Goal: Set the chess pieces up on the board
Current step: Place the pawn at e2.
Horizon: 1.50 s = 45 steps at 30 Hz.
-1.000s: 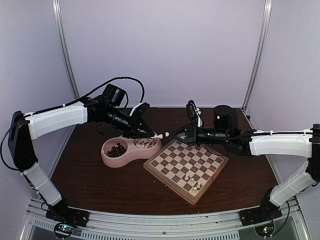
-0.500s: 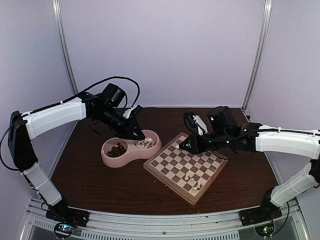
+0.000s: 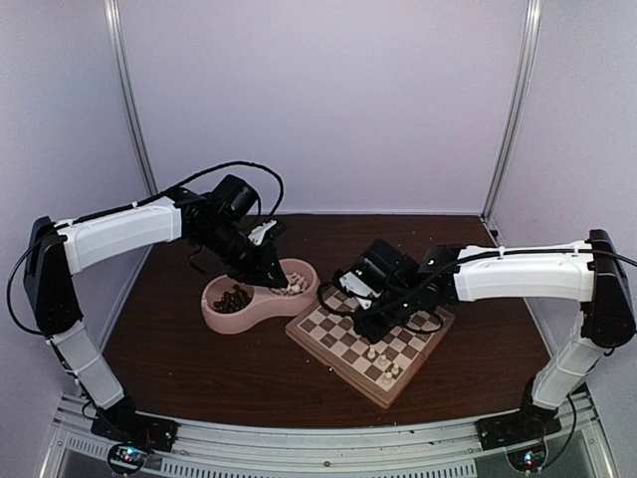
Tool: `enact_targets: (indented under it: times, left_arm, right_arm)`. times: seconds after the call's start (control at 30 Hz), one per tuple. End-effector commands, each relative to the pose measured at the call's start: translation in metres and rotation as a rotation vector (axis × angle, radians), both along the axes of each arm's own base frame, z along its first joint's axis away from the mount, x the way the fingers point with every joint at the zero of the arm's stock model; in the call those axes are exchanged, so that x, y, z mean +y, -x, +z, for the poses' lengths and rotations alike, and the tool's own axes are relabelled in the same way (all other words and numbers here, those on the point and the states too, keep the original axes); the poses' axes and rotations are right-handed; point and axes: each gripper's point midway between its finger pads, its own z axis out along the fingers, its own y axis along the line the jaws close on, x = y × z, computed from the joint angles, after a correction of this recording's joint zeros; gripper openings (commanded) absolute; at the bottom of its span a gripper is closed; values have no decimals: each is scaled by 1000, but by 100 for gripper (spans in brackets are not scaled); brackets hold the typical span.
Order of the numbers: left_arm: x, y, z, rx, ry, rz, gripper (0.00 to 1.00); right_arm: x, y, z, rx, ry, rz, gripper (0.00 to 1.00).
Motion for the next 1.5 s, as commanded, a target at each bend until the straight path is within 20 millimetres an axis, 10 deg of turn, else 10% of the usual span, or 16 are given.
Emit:
enact_targets:
  times: [0.0,1.47]
  left_arm:
    - [-5,-4,5,-33,1,-18,13]
    - [-13,-1,-3,-4,-27,-43,14]
  right_arm:
    - [-9,0,-12,-49,175,35,8]
    - [-2,-1,-54,-78,414,107,20]
